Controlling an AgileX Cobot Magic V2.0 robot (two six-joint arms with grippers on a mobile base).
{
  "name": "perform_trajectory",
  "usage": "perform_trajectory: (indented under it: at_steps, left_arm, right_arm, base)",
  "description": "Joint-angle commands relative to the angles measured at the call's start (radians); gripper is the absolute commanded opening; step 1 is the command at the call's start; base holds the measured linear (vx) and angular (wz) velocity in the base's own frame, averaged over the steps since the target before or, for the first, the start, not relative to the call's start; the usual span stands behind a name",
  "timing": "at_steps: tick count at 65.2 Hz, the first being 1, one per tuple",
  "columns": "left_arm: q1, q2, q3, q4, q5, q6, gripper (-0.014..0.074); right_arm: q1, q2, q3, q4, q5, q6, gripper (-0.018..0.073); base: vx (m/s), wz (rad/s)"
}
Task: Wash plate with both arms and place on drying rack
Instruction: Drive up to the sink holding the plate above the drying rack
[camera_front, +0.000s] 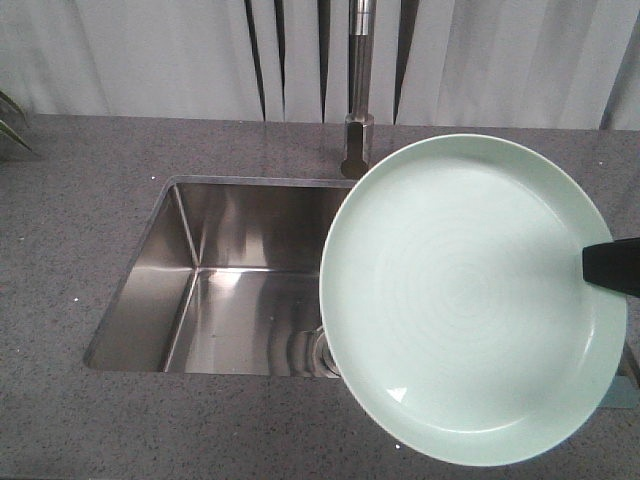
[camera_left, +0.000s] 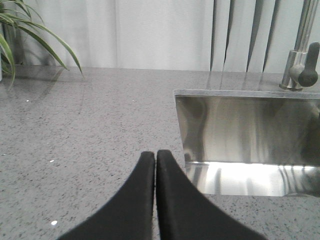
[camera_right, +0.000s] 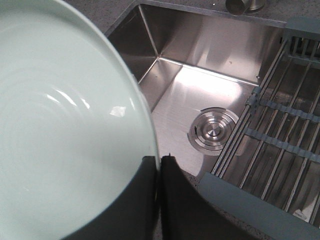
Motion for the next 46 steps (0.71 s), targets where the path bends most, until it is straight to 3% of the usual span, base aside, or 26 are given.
perform_trajectory:
  at_steps: [1,46]
  left_arm:
    - [-0.007,-0.014,0.023,-0.001,-0.068,-0.010,-0.0006]
    - [-0.007,-0.014,0.023,-0.001,-0.068,-0.010,-0.0006]
  right_arm:
    - [-0.006,-0.007,-0.024,0.053,-0.040,-0.006,-0.0006]
    - [-0.006,-0.007,-0.024,0.053,-0.040,-0.006,-0.0006]
  base:
    - [0.03,-0.10]
    - [0.03,-0.05]
